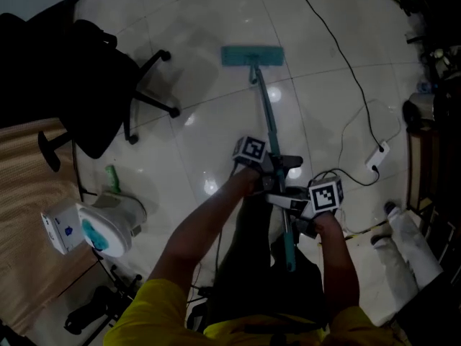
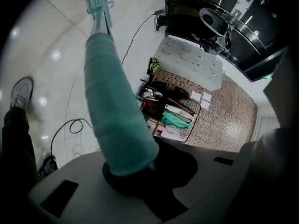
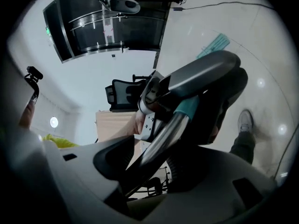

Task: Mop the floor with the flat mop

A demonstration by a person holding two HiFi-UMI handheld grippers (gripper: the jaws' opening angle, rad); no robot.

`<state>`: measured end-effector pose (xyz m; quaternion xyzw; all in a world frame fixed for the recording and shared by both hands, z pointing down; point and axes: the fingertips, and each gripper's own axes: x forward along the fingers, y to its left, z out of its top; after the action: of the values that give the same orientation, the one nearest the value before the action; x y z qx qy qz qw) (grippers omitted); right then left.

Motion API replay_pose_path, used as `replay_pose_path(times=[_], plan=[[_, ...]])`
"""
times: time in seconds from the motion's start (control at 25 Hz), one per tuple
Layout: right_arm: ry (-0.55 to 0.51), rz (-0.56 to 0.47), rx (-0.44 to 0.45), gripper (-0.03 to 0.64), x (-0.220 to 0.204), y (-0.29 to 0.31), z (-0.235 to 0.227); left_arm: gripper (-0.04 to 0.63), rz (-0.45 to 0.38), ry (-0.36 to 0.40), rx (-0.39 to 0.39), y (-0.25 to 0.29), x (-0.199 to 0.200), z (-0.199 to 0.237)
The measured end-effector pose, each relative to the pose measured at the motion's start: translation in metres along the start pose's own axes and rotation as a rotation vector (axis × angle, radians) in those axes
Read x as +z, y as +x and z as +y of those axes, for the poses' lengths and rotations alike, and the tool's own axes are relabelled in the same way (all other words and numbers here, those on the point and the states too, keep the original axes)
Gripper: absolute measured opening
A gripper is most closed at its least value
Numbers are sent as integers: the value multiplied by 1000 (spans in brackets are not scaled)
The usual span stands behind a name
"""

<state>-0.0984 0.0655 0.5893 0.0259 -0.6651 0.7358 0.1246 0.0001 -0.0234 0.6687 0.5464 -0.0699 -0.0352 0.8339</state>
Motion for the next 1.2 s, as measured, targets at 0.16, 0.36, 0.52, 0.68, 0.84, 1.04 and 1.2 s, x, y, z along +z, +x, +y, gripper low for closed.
replay_pose_path(times=[0.16, 0.36, 0.52, 0.68, 0.84, 1.04, 1.2], plan=[[37, -2, 36, 232, -123, -39, 16, 129, 49, 51, 30, 25, -136, 18], [72, 45, -10, 241, -265, -82, 20, 276, 90, 74, 20, 59, -294, 59], [57, 63, -124, 241, -328, -113, -5, 264, 134, 16, -61, 101, -356, 71], [66, 42, -112, 239, -329, -108, -26, 233, 164, 70, -84, 116, -349, 89], [39, 40, -87, 233, -283, -91, -42, 222, 155, 56, -68, 109, -299, 90], [-5, 17, -95, 230, -180, -72, -59, 221, 165, 130, -10, 96, -191, 81], [-61, -4, -92, 225, -69, -53, -73, 221, 163, 203, 34, 84, -78, 69]])
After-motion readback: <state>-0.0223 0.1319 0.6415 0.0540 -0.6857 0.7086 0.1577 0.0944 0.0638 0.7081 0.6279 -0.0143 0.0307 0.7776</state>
